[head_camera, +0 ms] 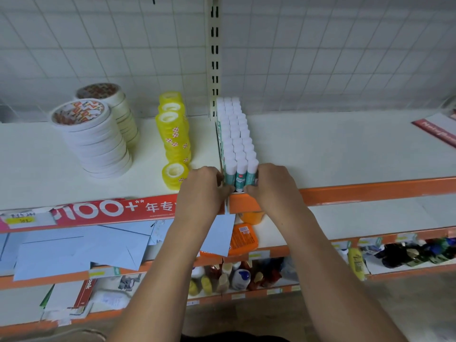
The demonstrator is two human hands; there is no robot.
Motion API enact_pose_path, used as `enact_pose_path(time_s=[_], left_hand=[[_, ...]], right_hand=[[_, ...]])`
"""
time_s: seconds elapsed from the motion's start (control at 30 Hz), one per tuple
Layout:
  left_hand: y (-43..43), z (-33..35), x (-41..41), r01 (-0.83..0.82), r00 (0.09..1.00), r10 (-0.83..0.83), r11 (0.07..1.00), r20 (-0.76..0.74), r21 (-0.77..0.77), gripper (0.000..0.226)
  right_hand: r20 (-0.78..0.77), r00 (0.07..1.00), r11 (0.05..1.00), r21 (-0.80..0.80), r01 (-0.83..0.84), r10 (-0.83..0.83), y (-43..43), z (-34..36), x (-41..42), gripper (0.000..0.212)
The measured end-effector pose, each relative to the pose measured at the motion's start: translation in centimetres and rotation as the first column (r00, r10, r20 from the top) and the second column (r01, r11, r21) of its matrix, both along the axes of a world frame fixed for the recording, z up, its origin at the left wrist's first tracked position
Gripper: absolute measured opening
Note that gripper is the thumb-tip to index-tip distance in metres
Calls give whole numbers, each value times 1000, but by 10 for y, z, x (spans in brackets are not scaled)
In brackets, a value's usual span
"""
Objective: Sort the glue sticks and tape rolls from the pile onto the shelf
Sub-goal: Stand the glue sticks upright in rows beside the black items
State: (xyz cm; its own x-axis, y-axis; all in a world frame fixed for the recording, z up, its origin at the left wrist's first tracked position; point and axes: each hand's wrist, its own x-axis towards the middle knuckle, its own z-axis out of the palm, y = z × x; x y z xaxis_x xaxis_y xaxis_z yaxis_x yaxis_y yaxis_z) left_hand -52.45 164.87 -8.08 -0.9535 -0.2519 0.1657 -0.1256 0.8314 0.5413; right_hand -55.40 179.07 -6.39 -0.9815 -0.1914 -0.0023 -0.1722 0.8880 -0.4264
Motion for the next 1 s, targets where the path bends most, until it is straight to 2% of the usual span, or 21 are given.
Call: enact_pose_path(time_s=[0.07, 0.17, 0.27, 0.37, 0.5, 0.63, 0.77, 0.87, 1.0], left_hand=[[-8, 2, 6, -14, 1000, 14, 1000, -27, -10, 31], [-24, 10, 18, -56, 992, 50, 997, -119, -45, 22], [-42, 19, 28, -100, 976, 91, 994, -199, -36, 15], [-61, 21, 36, -144, 970, 132, 988, -203, -45, 12], [-87, 17, 36, -199, 971, 187, 977, -150, -75, 14], [-107, 6, 29, -166, 986, 167, 972, -11, -166, 28], [-112, -2, 16, -121, 985, 140, 979, 106, -164, 30], [-113, -4, 8, -96, 986, 117, 981, 116, -167, 23], [-115, -9, 3, -75, 991, 95, 979, 97, -190, 20]], right_hand=[[-11, 1000, 1000, 7, 19, -19, 4, 10, 5, 36], [-147, 989, 998, -60, 6, -14, 4, 32, 18, 36], [-259, 964, 984, -147, -101, 60, -17, 55, 30, 33], [-274, 948, 963, -163, -215, 165, -52, 60, 34, 29], [-223, 941, 937, -186, -296, 253, -90, 40, 26, 23], [-137, 960, 960, -104, -260, 245, -105, 12, 10, 22], [-36, 973, 971, -57, -231, 230, -114, -1, -1, 31], [8, 972, 970, -73, -234, 235, -118, -2, -3, 25], [49, 974, 971, -97, -217, 222, -117, -1, -5, 30]])
